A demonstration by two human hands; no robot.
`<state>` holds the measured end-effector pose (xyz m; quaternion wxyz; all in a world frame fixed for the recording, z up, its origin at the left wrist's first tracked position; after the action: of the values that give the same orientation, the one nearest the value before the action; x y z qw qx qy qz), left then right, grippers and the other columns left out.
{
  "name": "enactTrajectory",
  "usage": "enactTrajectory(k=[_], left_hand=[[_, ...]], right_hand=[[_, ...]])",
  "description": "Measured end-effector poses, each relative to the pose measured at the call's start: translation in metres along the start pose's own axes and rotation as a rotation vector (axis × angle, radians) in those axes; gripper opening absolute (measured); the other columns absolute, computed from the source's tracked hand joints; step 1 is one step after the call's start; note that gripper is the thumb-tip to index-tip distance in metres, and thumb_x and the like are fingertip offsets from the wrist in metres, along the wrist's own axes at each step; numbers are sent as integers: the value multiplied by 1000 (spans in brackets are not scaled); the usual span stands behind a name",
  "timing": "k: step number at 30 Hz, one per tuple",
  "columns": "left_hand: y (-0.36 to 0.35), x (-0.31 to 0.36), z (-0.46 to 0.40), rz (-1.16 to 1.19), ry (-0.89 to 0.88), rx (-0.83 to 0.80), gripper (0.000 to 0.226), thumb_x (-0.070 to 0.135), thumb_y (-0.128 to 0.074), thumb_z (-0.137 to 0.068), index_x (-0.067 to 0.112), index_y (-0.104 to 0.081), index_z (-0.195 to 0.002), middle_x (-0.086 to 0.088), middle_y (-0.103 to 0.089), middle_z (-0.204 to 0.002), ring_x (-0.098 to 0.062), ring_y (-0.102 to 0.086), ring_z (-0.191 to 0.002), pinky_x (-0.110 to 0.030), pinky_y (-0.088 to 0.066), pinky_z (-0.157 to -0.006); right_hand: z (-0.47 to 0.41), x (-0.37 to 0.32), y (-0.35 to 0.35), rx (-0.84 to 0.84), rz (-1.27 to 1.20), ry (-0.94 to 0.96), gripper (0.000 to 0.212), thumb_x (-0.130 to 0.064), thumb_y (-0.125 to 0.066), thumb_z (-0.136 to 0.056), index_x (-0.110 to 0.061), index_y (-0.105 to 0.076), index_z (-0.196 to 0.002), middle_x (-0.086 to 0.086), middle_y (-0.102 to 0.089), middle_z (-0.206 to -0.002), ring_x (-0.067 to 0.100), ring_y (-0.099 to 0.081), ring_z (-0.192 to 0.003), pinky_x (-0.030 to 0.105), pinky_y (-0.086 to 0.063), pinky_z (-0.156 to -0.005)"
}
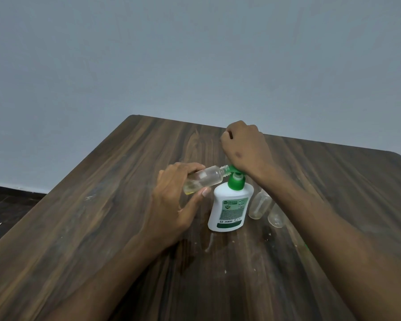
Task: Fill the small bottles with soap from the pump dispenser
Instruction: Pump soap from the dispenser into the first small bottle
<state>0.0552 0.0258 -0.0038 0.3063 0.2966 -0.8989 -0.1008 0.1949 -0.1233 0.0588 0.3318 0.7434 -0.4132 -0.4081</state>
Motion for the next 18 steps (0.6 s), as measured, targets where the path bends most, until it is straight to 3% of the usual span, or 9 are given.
enactTrajectory(k=[3,7,15,18], left_hand=[[1,-1,0,-3,7,0,30,33,-64,-98,14,-66,-122,8,-66,-115,-10,-61,-103,-49,-50,-80],[0,0,1,-3,11,-10,32,37,-62,-99,15,-65,-123,9,-66,-115,-10,-62,-103,-48,-50,-82],[1,2,1,0,16,-4,31,37,-61,-99,15,-67,-121,10,-66,-114,-10,-63,-103,-47,-49,-83],[1,-1,1,-1,21,-9,30,35,-62,-99,14,-67,-121,9,-67,-113,-12,-63,-103,-48,-48,-83]], right_hand=[[2,2,-8,-49,-7,-11,31,-25,-43,-89,-7,-57,-67,7,-62,-63,28,-59,-58,37,-49,-54],[1,1,-1,-12,7,2,31,-24,-42,-92,-11,-48,-64,4,-53,-58,24,-48,-52,31,-34,-50],[2,-5,3,-8,18,1,33,-21,-43,-95,-14,-38,-63,1,-41,-56,21,-36,-49,31,-29,-51],[4,1,-5,-34,0,-30,33,-22,-44,-94,-14,-40,-62,2,-45,-57,24,-42,-52,32,-32,-51]])
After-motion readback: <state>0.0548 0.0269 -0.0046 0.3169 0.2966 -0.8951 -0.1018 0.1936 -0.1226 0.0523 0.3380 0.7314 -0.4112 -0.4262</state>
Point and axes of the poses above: each hand's wrist, its own z-axis away from the middle knuckle, its own y-axis out of the back of the hand, x = y × z, the point moved 10 cm from there along -z, towards the middle knuckle
